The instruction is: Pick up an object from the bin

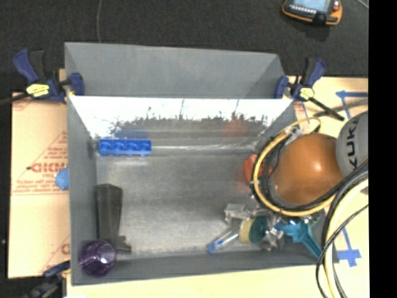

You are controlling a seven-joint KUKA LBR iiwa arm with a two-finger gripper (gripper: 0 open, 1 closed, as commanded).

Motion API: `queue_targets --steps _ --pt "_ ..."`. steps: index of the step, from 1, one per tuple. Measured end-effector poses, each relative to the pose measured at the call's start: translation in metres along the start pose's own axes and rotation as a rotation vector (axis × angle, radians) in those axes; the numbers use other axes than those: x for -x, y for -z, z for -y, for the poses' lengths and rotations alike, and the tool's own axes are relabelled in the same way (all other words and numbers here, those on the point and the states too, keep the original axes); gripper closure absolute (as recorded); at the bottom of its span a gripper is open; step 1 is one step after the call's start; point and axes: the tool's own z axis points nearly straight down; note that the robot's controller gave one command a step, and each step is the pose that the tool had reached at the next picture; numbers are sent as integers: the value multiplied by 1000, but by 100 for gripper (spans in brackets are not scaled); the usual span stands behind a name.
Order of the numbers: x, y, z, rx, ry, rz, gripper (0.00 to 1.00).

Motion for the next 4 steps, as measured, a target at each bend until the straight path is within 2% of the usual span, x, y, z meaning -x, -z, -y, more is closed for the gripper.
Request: queue_targets --steps 1,4 --pt "-18 1 -1 5 -99 0 100" --pt "-18 17 -1 6 -99 0 100"
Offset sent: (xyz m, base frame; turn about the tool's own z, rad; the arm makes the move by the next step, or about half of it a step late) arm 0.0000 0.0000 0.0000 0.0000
